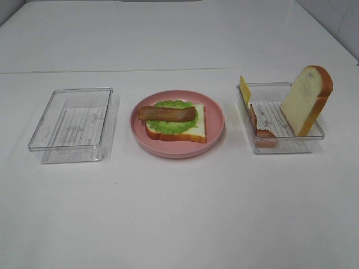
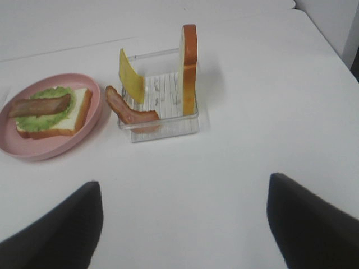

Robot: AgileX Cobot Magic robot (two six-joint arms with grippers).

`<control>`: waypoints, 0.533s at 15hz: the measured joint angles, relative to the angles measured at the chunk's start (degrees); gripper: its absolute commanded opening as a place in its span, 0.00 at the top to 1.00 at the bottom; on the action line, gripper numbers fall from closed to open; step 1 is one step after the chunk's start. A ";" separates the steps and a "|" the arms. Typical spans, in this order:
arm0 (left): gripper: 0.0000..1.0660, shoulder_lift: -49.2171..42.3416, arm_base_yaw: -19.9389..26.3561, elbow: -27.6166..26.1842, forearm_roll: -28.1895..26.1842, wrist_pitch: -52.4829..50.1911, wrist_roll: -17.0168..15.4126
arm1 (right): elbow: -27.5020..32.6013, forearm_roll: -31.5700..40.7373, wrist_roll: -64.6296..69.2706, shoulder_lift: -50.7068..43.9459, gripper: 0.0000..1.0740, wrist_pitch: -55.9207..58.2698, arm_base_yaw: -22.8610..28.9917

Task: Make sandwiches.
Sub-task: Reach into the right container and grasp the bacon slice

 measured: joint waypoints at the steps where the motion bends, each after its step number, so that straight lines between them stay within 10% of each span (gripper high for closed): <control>1: 0.06 -2.58 0.00 0.52 0.40 0.17 1.15 | -0.86 0.11 0.00 3.55 0.30 -2.35 0.00; 8: 0.07 -3.95 0.00 9.22 0.57 -7.39 6.25 | -16.56 4.81 -5.04 41.60 0.30 -6.76 0.00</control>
